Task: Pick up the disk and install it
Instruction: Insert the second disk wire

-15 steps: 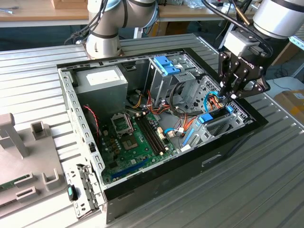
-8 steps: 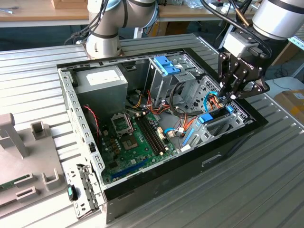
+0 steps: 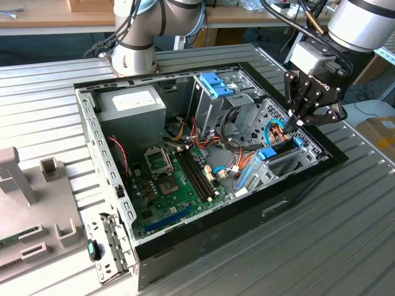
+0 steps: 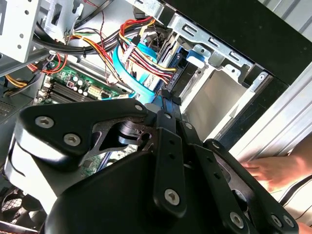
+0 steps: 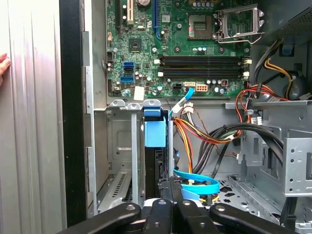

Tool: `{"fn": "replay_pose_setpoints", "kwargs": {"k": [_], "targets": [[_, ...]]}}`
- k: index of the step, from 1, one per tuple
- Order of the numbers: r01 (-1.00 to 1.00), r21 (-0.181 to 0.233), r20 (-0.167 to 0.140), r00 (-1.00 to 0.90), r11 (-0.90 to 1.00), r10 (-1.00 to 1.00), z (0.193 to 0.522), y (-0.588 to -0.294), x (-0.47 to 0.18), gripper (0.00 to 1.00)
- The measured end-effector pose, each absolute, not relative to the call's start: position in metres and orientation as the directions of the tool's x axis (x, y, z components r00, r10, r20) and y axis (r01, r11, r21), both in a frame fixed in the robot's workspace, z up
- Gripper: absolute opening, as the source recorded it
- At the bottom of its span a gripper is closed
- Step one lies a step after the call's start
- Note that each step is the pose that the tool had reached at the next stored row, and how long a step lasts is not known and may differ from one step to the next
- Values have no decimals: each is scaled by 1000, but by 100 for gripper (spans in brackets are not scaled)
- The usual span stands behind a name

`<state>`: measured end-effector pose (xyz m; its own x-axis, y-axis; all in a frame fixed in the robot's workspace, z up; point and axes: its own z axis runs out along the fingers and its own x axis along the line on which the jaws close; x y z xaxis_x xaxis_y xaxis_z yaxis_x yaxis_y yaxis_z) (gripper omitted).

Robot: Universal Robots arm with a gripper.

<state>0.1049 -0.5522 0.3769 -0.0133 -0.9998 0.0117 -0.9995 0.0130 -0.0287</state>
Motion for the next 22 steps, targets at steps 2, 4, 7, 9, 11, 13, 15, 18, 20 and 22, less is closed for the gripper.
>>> {"fn": "replay_pose_setpoints", "kwargs": {"k": [2, 4, 7, 9, 11, 13, 15, 18, 20, 22], "targets": [[-1000, -29, 12, -13, 13, -1000, 377, -552, 105, 11], [-1000, -29, 12, -13, 13, -1000, 377, -552, 105, 11], [-1000, -29, 12, -13, 13, -1000, 377, -552, 105, 11], [-1000, -29, 12, -13, 13, -1000, 377, -552, 105, 24], [-1000, -29, 11, -13, 13, -1000, 376, -552, 105, 24], [-1000, -29, 11, -13, 13, -1000, 373, -553, 105, 24], [-1000, -29, 11, -13, 13, -1000, 373, -553, 105, 24], [-1000, -29, 5, -12, 11, -1000, 370, -553, 105, 24], [-1000, -29, 5, -11, 11, -1000, 369, -553, 105, 24], [-1000, -29, 4, -11, 11, -1000, 368, -553, 105, 24]]}}
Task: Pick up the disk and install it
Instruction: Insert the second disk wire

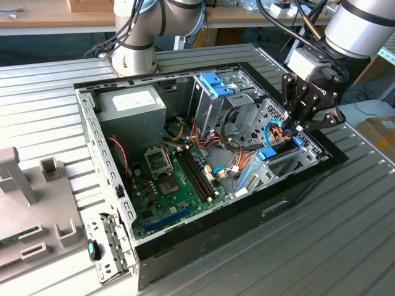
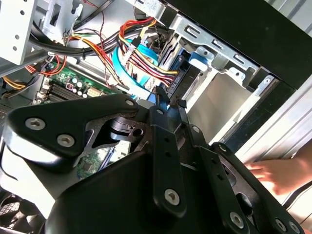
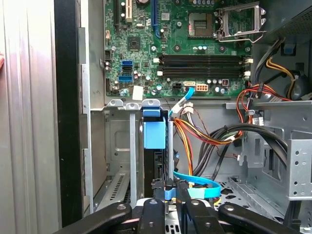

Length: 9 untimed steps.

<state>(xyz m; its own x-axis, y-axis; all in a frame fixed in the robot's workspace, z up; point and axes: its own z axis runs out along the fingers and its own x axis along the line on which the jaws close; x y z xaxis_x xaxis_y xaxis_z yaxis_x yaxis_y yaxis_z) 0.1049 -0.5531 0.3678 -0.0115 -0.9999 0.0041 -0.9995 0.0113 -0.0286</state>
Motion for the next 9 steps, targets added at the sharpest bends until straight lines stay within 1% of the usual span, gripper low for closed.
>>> {"fn": "replay_pose_setpoints", "kwargs": {"k": [8, 9], "targets": [[-1000, -29, 0, -12, 12, -1000, 368, -550, 105, 24], [-1000, -29, 0, -11, 11, -1000, 368, -550, 105, 23]]}}
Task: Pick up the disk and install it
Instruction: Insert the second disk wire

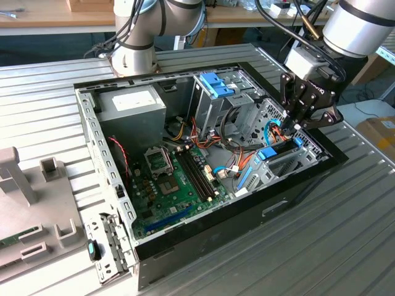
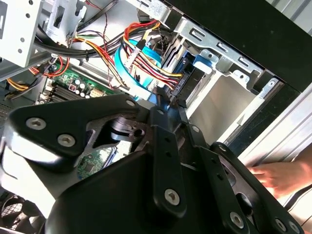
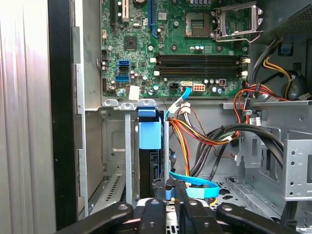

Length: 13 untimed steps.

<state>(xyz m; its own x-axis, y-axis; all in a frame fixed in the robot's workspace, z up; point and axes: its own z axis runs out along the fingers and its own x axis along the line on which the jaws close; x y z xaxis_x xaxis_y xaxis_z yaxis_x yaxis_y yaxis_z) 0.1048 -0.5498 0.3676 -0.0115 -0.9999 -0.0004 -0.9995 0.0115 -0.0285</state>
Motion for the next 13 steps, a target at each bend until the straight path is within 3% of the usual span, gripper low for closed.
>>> {"fn": "replay_pose_setpoints", "kwargs": {"k": [1, 2, 11, 12, 13], "targets": [[-1000, -29, 0, -11, 11, -1000, 368, -550, 105, 23], [-1000, -29, 0, -11, 11, -1000, 368, -550, 105, 16], [-1000, -29, 0, -11, 11, -1000, 368, -550, 105, 16], [-1000, -29, 9, -11, 11, -1000, 368, -549, 105, 16], [-1000, -29, 42, -10, 9, -999, 368, -549, 105, 16]]}}
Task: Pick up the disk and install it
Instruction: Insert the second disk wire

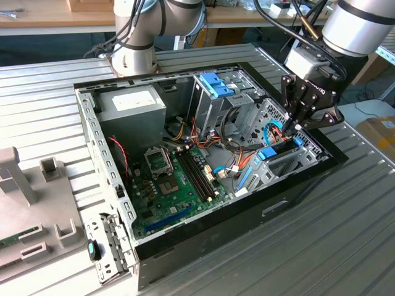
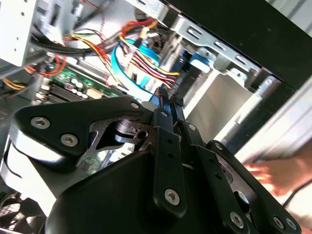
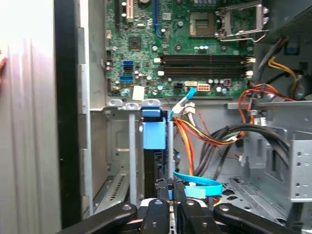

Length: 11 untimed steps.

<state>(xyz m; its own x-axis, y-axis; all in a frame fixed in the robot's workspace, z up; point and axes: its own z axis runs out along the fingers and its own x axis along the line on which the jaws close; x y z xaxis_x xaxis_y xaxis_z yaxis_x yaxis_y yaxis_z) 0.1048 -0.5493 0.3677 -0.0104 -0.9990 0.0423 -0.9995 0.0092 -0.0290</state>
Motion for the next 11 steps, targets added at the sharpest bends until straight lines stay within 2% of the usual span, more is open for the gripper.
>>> {"fn": "replay_pose_setpoints", "kwargs": {"k": [1, 11], "targets": [[-1000, -29, 55, -9, 7, -998, 368, -549, 105, 16], [-1000, -31, 55, -4, 3, -998, 363, -550, 100, 16]]}}
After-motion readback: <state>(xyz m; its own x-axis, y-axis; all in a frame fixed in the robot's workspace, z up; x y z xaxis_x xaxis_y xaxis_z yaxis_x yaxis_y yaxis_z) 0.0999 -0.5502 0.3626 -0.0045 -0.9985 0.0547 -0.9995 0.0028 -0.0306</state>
